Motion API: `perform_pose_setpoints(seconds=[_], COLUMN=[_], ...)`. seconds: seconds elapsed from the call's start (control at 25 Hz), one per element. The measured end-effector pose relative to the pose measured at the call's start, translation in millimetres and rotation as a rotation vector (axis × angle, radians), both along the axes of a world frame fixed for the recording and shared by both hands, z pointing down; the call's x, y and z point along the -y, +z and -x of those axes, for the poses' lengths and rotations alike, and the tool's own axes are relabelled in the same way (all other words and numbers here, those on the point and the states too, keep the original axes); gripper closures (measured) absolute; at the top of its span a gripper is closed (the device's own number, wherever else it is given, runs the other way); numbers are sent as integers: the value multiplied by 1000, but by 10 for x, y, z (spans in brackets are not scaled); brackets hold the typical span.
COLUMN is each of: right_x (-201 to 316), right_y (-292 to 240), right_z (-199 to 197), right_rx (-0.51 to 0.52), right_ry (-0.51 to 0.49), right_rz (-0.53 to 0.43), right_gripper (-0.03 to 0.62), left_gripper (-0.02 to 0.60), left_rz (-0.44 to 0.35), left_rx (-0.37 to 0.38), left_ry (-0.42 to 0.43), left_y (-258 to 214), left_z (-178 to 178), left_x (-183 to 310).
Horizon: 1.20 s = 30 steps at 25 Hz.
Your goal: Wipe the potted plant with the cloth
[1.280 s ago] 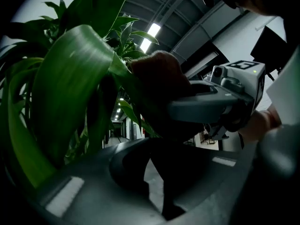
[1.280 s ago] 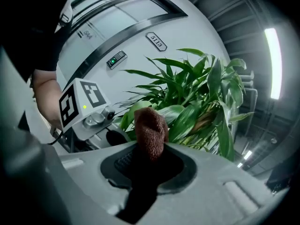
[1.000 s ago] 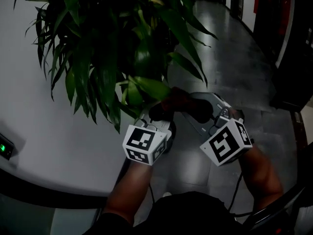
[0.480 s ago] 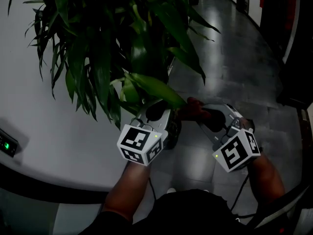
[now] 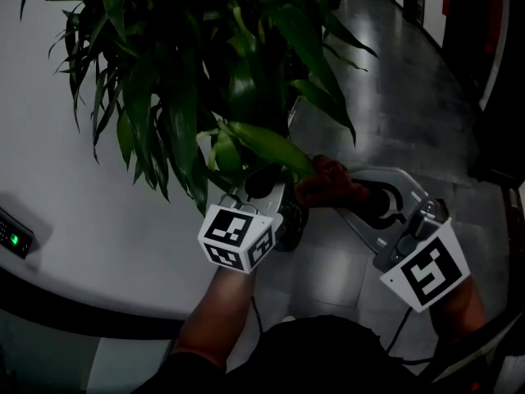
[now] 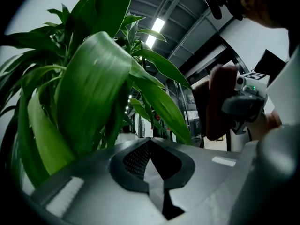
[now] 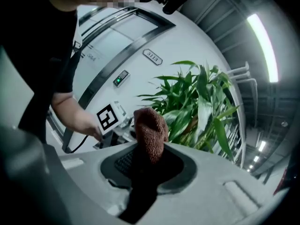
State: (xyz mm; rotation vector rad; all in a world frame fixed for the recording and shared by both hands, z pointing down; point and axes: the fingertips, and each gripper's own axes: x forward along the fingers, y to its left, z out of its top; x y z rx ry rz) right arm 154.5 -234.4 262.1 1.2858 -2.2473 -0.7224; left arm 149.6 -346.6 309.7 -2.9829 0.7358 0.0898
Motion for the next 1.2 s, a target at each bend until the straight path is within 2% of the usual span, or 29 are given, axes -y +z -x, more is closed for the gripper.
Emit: perform_pose_setpoints(seconds=[0.12, 0.24, 0.36, 0.52, 0.68, 0.84, 1.2], right_x=[238, 451, 680, 967, 1062, 1008, 885], right_y=[-319, -559, -716, -749, -573, -374, 7], right_z=[218, 463, 672, 817, 798, 700, 450], right_rx=[63, 81, 51, -44, -117, -128, -170], right_ry=[-35, -67, -68, -67, -69, -50, 0], right_rz=[-86, -129, -153, -148, -105, -63, -36], right_gripper=[533, 533, 533, 533, 533, 533, 533], left_gripper=[563, 563, 565, 565, 563, 565, 565], left_rz=[1, 10, -3, -16, -15, 11, -10], left_rx=[0, -13, -22, -34, -39, -54, -32], left_ry=[-17, -34, -49, -57, -52, -43, -37], left_y=[-20, -61, -110, -160, -161, -143, -141], left_z=[31, 80, 132, 160, 146, 150, 105], left_x=[39, 91, 125, 132, 150, 148, 126])
